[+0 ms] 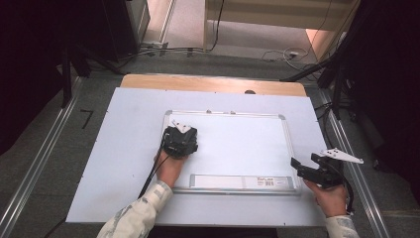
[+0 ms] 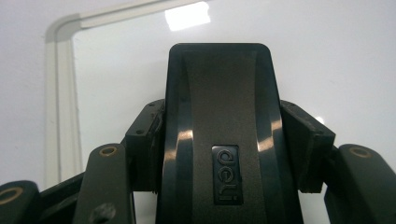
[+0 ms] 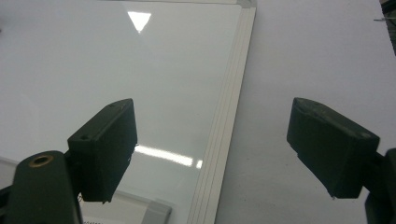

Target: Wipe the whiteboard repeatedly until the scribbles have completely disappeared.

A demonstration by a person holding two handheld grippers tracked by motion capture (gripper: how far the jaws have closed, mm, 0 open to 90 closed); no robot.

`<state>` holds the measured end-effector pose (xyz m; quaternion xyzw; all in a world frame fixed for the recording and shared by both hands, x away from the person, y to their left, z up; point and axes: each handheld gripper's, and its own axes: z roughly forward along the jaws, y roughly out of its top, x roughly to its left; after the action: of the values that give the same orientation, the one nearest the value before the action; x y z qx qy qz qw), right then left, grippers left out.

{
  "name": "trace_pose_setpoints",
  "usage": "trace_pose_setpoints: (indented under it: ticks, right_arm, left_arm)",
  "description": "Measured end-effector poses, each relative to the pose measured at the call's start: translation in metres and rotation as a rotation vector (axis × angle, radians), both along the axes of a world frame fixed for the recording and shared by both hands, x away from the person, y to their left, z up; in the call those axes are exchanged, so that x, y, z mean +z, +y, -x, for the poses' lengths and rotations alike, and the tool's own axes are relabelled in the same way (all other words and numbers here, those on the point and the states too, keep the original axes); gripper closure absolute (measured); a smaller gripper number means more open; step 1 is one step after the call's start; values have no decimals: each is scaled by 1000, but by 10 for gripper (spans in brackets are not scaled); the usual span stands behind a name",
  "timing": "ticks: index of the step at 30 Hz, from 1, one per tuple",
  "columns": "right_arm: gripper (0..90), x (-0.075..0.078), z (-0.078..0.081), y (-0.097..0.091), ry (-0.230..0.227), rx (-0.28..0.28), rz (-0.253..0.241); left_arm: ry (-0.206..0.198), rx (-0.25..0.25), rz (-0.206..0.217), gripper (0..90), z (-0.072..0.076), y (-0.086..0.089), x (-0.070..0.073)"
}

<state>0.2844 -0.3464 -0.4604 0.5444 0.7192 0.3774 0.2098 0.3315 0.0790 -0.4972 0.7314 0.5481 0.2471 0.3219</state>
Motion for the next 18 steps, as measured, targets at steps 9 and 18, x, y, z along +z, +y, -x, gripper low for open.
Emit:
trace_pose_setpoints:
  ticks: [9,18]
  right_arm:
    - [148,0,-1,4,1,3,4]
    - [148,1,-2,6,1,11,4]
  left_arm:
    - [-8,-70,-20,405,24,-18,0]
    - [-12,-22,-10,403,-8,-17,0]
